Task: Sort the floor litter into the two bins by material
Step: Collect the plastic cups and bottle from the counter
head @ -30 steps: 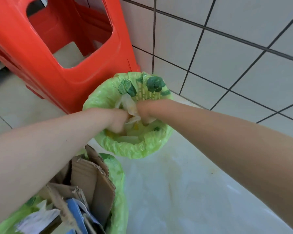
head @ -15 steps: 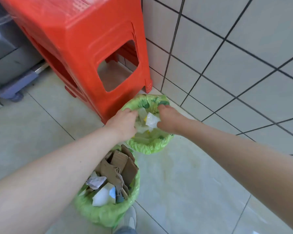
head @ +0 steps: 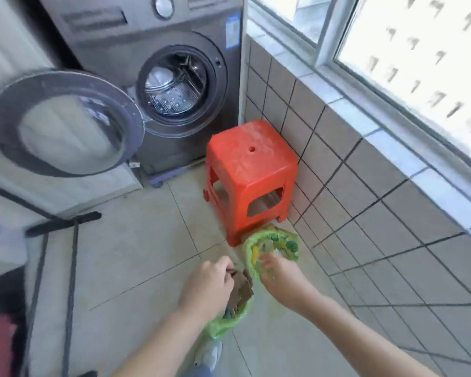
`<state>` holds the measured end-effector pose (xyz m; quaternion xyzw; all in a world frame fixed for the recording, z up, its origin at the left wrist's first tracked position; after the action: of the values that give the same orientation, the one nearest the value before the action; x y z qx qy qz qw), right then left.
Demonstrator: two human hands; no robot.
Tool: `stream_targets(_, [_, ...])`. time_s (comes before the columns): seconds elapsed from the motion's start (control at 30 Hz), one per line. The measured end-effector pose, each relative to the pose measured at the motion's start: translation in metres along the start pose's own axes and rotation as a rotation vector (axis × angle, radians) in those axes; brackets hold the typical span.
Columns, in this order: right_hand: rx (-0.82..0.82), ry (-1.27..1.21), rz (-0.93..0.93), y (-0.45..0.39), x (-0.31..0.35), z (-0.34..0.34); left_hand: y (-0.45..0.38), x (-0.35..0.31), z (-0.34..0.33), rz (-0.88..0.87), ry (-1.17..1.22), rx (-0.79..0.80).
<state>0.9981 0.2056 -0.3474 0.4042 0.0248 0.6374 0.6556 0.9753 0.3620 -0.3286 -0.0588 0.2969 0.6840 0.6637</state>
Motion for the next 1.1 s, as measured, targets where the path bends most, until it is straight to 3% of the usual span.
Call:
stream_targets(0.23, [-0.022,-0.123,0.18,0.116,0.152,0.043,0.14,0.027,0.165,0.245,0.289,-0.381])
stream_targets(0.53, [0.023,-0.11,0.437,0.168,0.323,0.041,0.258,0.115,0.243,0.477,0.651,-0.664])
stream_targets(0.8, [-0.012,-0.165,0.475,0.136,0.46,0.032,0.232,0.208,0.37,0.436,0.657,-0.791])
stream_targets(1.1, [-0.21,-0.281,0.453,0.063,0.574,0.082,0.134,0.268,0.518,0.272,0.572,-0.8])
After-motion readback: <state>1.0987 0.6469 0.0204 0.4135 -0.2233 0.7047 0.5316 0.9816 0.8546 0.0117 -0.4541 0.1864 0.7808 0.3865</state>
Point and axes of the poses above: each hand's wrist, its own y-axis away from the middle knuckle, its own z-axis out of the back of the hand, x = y × z, the point moved 9 cm from there along -y, towards the middle knuckle, and after that the axes turned 3 degrees about -z, right-handed, at the moved point
